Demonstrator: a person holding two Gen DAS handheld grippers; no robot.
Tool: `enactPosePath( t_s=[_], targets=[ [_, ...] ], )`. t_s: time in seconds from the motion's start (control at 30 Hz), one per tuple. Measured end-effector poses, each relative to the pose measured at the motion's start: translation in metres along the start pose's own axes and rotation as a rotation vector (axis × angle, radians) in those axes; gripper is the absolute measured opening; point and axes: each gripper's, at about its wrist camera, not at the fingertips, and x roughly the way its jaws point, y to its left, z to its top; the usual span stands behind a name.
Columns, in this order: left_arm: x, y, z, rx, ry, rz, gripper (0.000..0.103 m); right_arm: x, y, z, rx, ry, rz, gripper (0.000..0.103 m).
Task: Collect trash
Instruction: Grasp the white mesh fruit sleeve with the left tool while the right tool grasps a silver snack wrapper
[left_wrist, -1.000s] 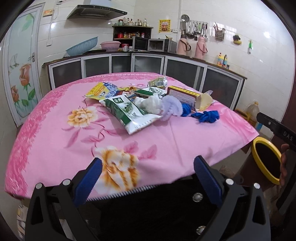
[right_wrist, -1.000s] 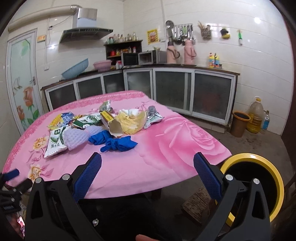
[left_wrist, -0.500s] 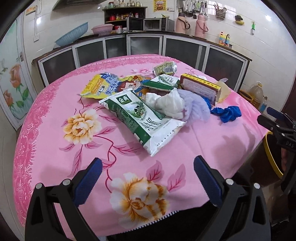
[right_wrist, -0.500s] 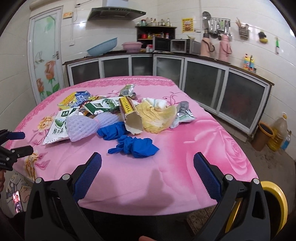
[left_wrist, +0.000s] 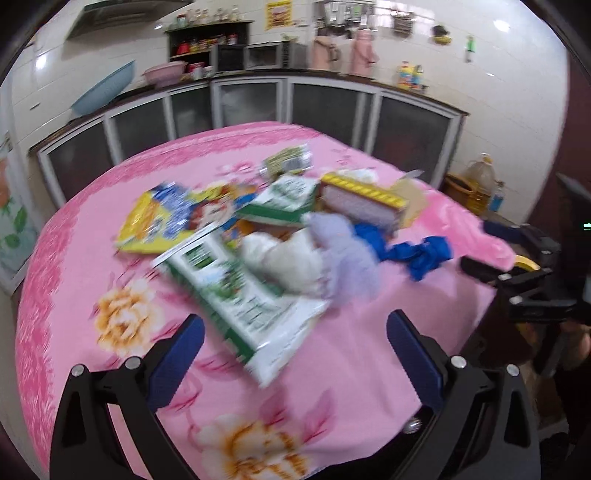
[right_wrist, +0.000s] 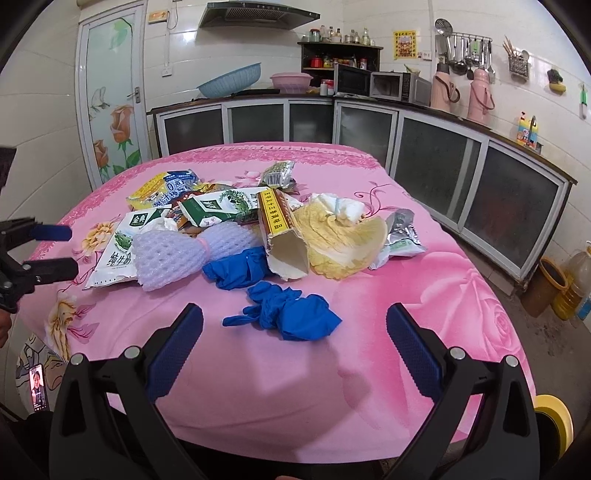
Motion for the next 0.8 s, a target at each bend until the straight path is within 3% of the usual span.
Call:
enactPosePath(
  t_s=[0.3,0.6,0.8],
  targets=[
    [0.031,-0.036,0.032,0.064,0.023,-0.142,0.095,0.005,-0.025,0.006,0.014,-0.003,-0.050,0.095],
    [0.061,-0.055,0.048,0.110,0.057,-0.086,0.095,0.016,-0.088,0.029,0.098,-0.021,-0.093,0.095],
    [0.081,-0.058,0.051,0.120,0.110,-0.076,0.095,0.042,-0.122,0.045,0.141,-0.004,-0.060,0.095]
  ],
)
